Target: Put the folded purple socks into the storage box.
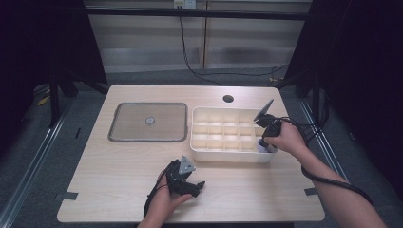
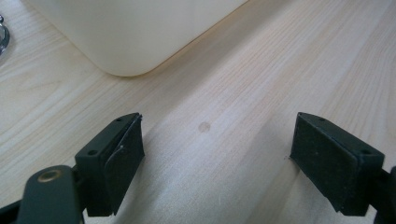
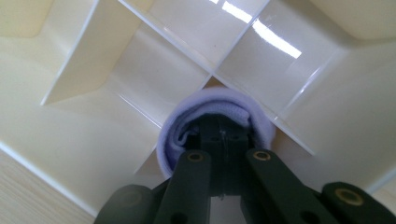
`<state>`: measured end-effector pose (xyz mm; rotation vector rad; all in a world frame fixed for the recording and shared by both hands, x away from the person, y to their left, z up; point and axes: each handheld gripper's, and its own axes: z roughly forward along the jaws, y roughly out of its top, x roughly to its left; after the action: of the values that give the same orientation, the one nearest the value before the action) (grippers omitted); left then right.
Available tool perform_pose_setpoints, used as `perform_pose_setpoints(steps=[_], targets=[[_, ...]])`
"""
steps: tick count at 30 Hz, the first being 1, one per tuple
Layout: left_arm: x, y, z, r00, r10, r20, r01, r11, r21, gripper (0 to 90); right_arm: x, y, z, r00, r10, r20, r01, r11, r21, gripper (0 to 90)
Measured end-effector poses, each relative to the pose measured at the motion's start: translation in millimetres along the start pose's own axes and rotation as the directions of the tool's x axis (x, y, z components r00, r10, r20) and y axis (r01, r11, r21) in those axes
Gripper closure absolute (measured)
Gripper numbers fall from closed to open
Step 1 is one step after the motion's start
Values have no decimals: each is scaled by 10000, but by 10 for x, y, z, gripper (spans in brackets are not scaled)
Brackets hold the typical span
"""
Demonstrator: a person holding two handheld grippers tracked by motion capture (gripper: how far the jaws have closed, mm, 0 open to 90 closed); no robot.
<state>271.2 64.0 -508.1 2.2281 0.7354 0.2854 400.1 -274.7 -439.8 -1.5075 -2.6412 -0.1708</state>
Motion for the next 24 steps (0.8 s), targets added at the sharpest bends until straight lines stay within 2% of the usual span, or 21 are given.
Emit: perform_pose_setpoints(steps=[12,18,24], targets=[[-1,2,2,10000,-6,-6,6,10000,18,166,69,70,124,10000,-42,11,42,10000,-29,900],[-2,2,3,10000,-4,-6,4,10000,11,166,120,105,154,9991,-171,379,162,9996,228,900],[-2,2,3,10000,-6,-6,6,10000,16,166,85,95,157,9999,-34,165,31,9998,181,900]])
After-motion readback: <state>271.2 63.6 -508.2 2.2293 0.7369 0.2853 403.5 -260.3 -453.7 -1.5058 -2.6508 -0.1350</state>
